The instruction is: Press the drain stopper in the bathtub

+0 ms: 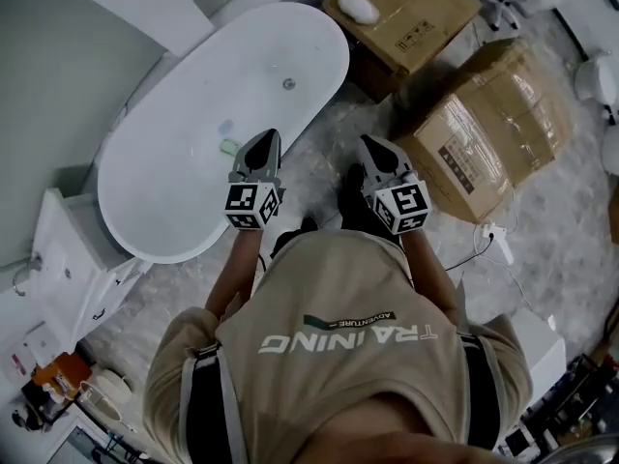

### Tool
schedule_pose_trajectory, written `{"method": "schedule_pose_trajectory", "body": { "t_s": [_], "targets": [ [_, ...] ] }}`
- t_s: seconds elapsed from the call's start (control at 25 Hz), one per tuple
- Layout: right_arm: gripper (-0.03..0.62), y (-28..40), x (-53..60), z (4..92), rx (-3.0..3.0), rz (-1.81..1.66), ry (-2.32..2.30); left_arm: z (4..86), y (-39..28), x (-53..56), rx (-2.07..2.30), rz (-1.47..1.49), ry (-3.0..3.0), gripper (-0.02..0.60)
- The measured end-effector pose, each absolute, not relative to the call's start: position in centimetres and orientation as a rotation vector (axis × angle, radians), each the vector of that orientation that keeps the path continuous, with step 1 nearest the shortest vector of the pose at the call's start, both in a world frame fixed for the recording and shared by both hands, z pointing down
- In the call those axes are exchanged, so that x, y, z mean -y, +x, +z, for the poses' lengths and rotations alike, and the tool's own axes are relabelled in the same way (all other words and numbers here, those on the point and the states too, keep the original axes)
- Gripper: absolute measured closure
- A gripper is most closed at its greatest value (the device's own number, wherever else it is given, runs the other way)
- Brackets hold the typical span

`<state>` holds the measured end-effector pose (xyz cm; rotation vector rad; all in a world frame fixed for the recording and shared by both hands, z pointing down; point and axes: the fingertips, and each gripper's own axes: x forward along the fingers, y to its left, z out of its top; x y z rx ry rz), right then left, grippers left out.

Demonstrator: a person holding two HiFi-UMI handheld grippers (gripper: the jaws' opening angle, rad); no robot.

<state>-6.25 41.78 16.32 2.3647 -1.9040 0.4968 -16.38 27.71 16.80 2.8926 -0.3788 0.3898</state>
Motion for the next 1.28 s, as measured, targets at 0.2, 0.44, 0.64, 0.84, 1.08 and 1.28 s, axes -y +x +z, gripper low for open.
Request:
{"method": "schedule_pose_trajectory", "body": {
  "t_s": [0.2, 0.44, 0.64, 0.84, 1.08, 1.28],
  "targets": [
    [0.58, 0.5, -38.4, 15.5, 2.034, 0.468, 2.277, 14.8, -12.6, -24.8, 0.545, 0.425, 2.924, 0.58],
    [0.58, 6.0, -35.2, 16.5, 2.133, 0.476, 2.153, 14.0, -9.2, -22.7, 0.706, 0.45, 2.917, 0.58],
    [0.58, 7.3, -32.8, 17.1, 2.179, 0.525, 2.119, 14.9, -8.1, -21.9, 0.762, 0.457, 2.837, 0.58],
    [0.58, 8.0, -30.1, 18.7, 2.164, 0.534, 2.056, 15.7, -7.5, -20.3, 0.756, 0.474, 2.823, 0.58],
    [0.58, 8.2, -25.8, 18.4, 2.118, 0.529, 2.031, 18.1, -7.1, -16.1, 0.721, 0.477, 2.82, 0.58],
    [0.58, 9.3, -21.7, 17.2, 2.115, 0.547, 2.009, 18.6, -5.0, -10.3, 0.718, 0.425, 2.806, 0.58]
  ]
}}
